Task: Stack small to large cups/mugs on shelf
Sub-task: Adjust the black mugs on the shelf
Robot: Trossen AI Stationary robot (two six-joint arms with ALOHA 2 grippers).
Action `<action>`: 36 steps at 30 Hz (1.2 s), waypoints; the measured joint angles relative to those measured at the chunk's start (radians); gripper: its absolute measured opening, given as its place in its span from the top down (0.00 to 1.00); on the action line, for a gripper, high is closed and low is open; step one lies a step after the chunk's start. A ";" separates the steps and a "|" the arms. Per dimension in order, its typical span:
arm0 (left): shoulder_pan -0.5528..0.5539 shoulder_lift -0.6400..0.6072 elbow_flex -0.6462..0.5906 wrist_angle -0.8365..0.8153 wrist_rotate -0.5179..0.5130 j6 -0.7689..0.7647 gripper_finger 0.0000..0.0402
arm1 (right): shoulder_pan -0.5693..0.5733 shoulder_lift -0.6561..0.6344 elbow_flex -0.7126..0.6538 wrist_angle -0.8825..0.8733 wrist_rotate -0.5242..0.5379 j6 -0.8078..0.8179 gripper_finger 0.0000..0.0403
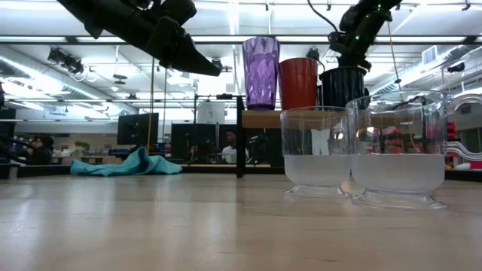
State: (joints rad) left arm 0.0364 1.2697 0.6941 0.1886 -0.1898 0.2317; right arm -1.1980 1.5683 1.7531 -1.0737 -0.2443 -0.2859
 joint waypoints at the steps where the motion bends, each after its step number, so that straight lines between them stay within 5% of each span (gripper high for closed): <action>1: 0.000 0.000 0.000 0.000 0.000 0.000 0.94 | 0.000 0.004 0.000 0.000 0.000 0.004 0.98; 24: 0.000 0.000 0.000 -0.006 0.000 0.000 0.94 | 0.002 0.015 0.000 -0.001 -0.001 0.014 0.98; 36: 0.000 0.000 0.000 -0.007 0.000 0.023 0.96 | 0.121 0.004 0.074 -0.050 -0.027 -0.041 0.98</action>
State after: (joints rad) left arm 0.0363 1.2697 0.6941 0.1820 -0.1902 0.2550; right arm -1.0774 1.5726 1.8273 -1.1236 -0.2715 -0.3272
